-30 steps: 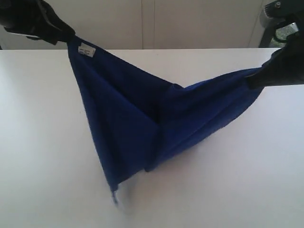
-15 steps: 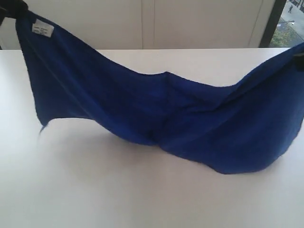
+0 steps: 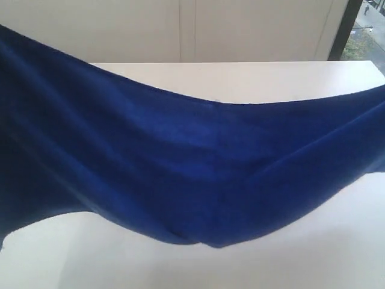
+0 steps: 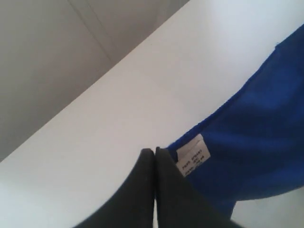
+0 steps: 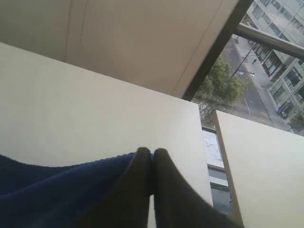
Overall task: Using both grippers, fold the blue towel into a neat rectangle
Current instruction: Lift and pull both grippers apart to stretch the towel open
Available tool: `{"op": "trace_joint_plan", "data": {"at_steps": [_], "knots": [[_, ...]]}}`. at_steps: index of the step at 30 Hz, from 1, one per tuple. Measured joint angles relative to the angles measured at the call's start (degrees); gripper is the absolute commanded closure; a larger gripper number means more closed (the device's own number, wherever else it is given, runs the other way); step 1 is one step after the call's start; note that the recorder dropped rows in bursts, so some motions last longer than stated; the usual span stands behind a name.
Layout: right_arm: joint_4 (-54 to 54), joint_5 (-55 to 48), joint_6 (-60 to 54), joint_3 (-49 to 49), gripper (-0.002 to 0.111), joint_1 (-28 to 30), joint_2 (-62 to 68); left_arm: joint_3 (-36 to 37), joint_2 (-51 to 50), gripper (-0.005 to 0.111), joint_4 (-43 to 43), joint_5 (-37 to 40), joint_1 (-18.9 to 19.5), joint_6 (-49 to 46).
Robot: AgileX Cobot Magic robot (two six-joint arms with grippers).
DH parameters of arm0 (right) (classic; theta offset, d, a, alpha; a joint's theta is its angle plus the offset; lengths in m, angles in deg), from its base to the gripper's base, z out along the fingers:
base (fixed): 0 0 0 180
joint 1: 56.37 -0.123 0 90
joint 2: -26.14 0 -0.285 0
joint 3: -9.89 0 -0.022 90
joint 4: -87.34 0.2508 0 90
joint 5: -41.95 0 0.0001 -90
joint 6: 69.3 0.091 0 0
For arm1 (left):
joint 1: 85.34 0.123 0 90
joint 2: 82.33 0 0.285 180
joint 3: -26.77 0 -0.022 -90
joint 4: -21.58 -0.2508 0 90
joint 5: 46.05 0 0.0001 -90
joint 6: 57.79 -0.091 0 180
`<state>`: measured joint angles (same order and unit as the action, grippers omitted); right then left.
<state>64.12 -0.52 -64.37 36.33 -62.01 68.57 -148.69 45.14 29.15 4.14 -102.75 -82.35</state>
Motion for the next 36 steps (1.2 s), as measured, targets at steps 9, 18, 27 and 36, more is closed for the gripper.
{"op": "trace_joint_plan", "data": {"at_steps": [9, 18, 27, 36], "knots": [[0.0, -8.7, 0.0, 0.0, 0.108, 0.0, -8.5, 1.6, 10.0, 0.107, -9.3, 3.2, 0.0, 6.7], [-0.5, 2.8, 0.7, 3.8, 0.108, 0.0, 18.2, 28.0, -5.5, 0.107, -12.9, -23.6, 0.0, 17.1], [-27.1, 13.8, 28.6, 4.2, 0.108, 0.0, 40.0, 31.3, -27.1, 0.107, -15.0, -50.2, 0.6, 17.5], [-41.9, 16.7, 45.1, 2.7, 0.108, 0.8, 48.7, 31.3, -38.0, 0.107, -15.0, -61.2, 8.5, 18.0]]}}
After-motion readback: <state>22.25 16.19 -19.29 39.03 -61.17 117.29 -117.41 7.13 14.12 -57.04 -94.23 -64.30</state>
